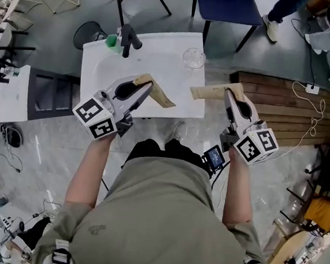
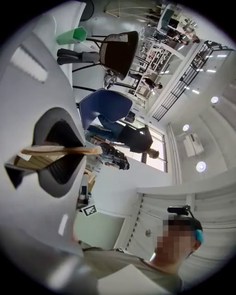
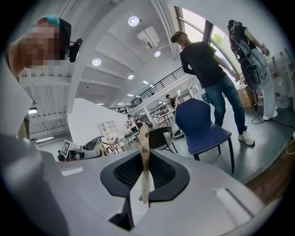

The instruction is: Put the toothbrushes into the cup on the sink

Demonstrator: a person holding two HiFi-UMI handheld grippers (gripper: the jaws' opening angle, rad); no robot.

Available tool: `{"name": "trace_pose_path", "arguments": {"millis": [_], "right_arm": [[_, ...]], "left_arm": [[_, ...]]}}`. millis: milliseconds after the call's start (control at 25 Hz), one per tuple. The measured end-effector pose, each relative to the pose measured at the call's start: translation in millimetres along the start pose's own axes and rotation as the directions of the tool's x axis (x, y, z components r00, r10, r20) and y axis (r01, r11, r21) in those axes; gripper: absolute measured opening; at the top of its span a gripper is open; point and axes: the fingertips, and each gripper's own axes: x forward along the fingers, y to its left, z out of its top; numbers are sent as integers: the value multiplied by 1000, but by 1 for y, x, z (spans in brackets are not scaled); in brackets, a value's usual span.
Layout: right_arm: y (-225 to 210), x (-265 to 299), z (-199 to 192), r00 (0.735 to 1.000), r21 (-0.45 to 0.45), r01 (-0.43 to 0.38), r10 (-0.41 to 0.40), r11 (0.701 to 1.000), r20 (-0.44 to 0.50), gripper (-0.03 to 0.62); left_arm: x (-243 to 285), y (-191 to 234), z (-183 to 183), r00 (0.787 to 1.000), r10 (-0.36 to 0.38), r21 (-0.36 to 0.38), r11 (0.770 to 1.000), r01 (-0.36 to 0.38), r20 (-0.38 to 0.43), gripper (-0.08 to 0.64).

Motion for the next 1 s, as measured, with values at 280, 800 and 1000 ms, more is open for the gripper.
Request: {"name": "trace_pose_path", "arguments": {"millis": [280,800,1000], "right_arm": [[-18,16,7,1000,-7,0,0,1000,8,43],[-45,46,16,999,-22,37,-37,999,13,43],[-51,63,18,998,-20,54,-54,998,19,43]], "left_arm": [[3,7,-4,1000,26,-12,1000,-26,-5,52],[10,26,-4,999,27,-35,999,-28,-17,52],[11,42,-6,999,19,-44,999,-20,-33,52]]}}
